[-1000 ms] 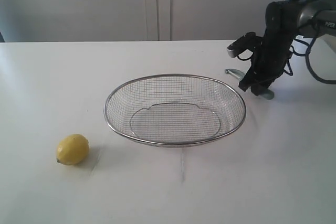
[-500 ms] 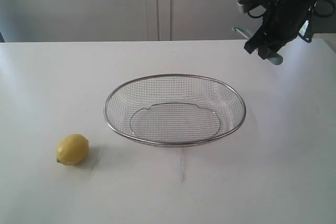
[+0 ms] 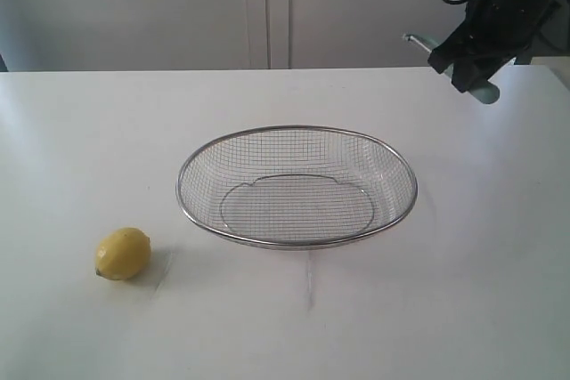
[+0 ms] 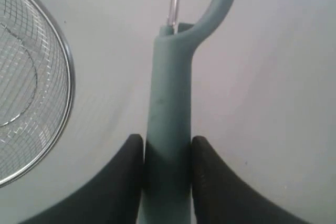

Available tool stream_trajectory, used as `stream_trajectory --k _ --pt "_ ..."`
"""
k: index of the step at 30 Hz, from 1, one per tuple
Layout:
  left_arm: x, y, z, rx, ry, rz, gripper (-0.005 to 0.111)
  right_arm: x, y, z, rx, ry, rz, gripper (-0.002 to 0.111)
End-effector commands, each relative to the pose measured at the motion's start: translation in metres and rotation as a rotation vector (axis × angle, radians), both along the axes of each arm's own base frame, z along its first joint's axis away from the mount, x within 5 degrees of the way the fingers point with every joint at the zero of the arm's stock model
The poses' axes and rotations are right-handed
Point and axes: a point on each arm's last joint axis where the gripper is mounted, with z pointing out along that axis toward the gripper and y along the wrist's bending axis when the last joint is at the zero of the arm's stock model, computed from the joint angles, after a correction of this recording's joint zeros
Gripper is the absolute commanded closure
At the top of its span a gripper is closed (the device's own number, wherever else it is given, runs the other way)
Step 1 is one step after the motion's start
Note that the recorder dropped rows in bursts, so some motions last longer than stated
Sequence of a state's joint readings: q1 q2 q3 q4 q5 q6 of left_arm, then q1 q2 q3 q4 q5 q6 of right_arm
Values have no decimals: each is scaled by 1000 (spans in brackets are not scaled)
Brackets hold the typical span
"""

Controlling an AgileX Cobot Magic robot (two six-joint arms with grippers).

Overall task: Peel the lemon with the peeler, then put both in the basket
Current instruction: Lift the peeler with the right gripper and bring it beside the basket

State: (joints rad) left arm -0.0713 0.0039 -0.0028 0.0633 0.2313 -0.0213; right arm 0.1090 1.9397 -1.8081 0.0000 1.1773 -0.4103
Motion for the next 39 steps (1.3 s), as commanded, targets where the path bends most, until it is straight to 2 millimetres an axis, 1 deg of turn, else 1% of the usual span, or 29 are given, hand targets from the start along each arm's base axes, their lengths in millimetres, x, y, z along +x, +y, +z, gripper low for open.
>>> stream_trajectory --k 1,4,9,12,17,23,26,28,31,33,36,37,39 --pt "0 0 -1 -8 1 0 107 -16 -2 7 0 8 -5 108" --pt "0 0 -1 -8 1 0 107 -26 -3 5 13 29 -31 108" --pt "0 0 -1 -8 1 0 107 -47 -4 -5 28 76 -77 108" --pt "0 0 -1 -8 1 0 107 -57 -5 -8 39 52 -100 108" --pt "0 0 -1 -8 1 0 107 -80 -3 -16 108 20 -110 108" --pt "0 0 -1 -8 1 0 107 -112 -3 -19 144 22 -110 108" --pt "0 0 -1 -8 1 0 107 -131 4 -19 197 24 -37 108" --pt "0 0 -1 -8 1 0 107 -142 11 -19 213 8 25 108" --pt "0 0 -1 -8 1 0 107 -156 21 -18 211 -4 69 108" --pt "0 0 -1 -8 1 0 107 -161 26 -20 203 1 97 108" --pt "0 0 -1 -8 1 0 107 -170 36 -22 173 21 217 108" --pt "0 0 -1 -8 1 0 107 -172 41 -22 162 15 268 108" --pt "0 0 -1 -8 1 0 107 -173 46 -21 154 -3 312 108"
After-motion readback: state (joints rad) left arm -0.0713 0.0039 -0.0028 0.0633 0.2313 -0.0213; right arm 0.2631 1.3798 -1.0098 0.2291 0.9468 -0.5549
